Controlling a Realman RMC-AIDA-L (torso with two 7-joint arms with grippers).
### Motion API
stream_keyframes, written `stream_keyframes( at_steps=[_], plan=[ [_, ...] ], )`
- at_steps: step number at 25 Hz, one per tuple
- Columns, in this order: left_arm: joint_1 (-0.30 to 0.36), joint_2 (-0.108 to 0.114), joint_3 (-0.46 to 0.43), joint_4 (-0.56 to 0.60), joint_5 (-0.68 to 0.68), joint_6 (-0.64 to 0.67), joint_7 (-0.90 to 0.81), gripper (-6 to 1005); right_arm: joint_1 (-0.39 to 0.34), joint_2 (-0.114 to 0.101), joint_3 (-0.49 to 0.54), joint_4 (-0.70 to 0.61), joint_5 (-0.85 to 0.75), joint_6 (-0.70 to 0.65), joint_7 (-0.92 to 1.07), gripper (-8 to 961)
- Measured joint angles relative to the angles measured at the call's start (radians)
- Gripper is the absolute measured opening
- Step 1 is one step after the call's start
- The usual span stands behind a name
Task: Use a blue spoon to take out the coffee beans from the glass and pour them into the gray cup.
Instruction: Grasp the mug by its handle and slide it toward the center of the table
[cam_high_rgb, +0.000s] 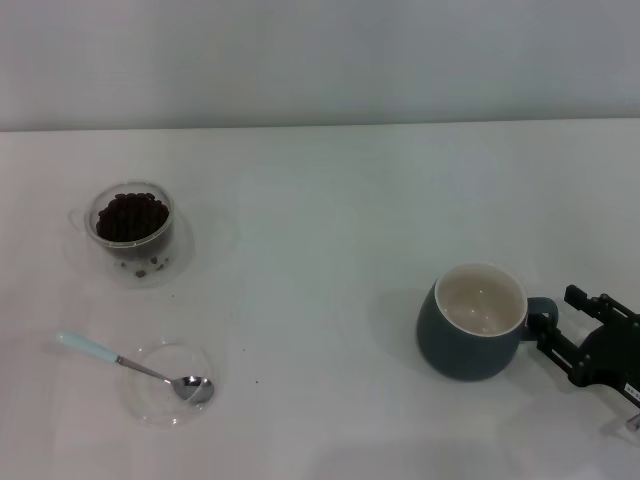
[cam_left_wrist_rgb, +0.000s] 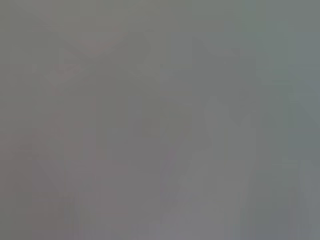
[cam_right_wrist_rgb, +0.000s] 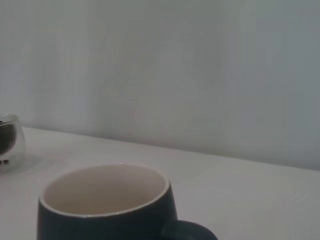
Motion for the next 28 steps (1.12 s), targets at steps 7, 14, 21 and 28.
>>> stream_keyframes(
  at_steps=[7, 14, 21, 28],
  plan=[
    [-0.005, 0.001, 0.000, 0.006, 0.000, -0.008, 0.000, 834, 0.006, 0.000, -0.007, 0.000, -0.001, 0.009, 0.010, 536],
    [-0.007, 0.003, 0.000, 0.012, -0.002, -0.018, 0.001, 833, 0.009, 0.000, -0.037, -0.018, 0.000, 0.005, 0.010, 264],
    [-0.007, 0.003, 0.000, 0.020, -0.004, -0.033, 0.002, 833, 0.013, 0.000, -0.067, -0.041, 0.000, 0.008, 0.022, 150],
    [-0.007, 0.002, 0.000, 0.021, -0.004, -0.033, 0.002, 833, 0.023, 0.000, -0.140, -0.073, 0.022, 0.022, 0.044, 149]
  ],
)
